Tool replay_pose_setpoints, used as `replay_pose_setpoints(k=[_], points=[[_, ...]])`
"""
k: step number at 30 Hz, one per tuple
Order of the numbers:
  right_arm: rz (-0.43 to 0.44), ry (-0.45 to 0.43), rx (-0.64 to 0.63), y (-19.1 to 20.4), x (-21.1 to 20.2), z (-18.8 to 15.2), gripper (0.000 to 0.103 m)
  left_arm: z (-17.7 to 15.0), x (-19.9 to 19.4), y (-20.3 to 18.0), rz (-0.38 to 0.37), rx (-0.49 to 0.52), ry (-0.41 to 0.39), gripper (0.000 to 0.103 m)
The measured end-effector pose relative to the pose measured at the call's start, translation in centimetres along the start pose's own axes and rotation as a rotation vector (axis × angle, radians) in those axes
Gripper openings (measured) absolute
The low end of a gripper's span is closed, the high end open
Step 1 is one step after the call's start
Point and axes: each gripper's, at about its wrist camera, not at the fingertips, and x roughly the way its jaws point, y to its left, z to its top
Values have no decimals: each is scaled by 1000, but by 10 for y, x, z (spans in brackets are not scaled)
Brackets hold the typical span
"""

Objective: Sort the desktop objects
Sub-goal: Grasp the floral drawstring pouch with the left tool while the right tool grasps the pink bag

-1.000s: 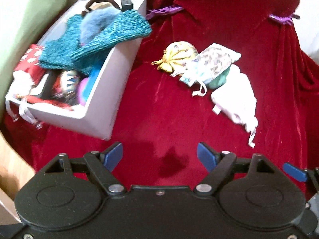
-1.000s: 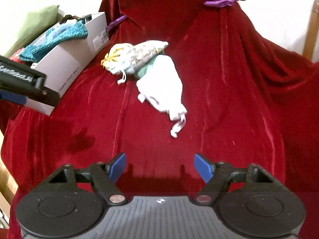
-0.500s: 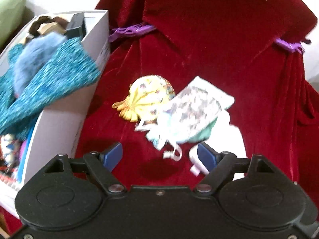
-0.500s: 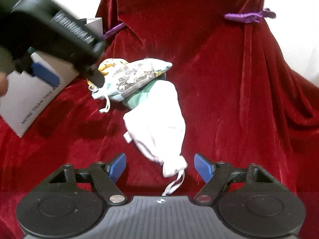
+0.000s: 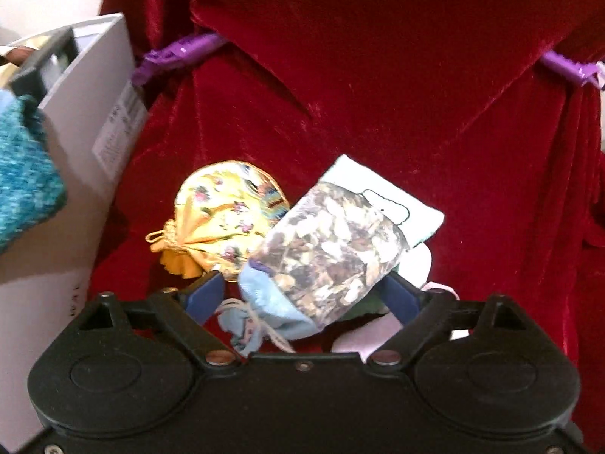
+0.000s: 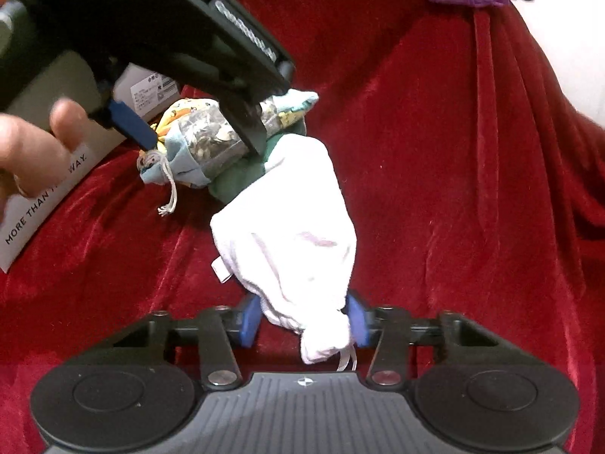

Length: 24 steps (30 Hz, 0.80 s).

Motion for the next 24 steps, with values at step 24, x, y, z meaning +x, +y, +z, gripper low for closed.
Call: replay_pose_setpoints(k=[24], points=[[57,19,105,-9,-86,-11,27,-61,-95,-1,68,33,13,42]])
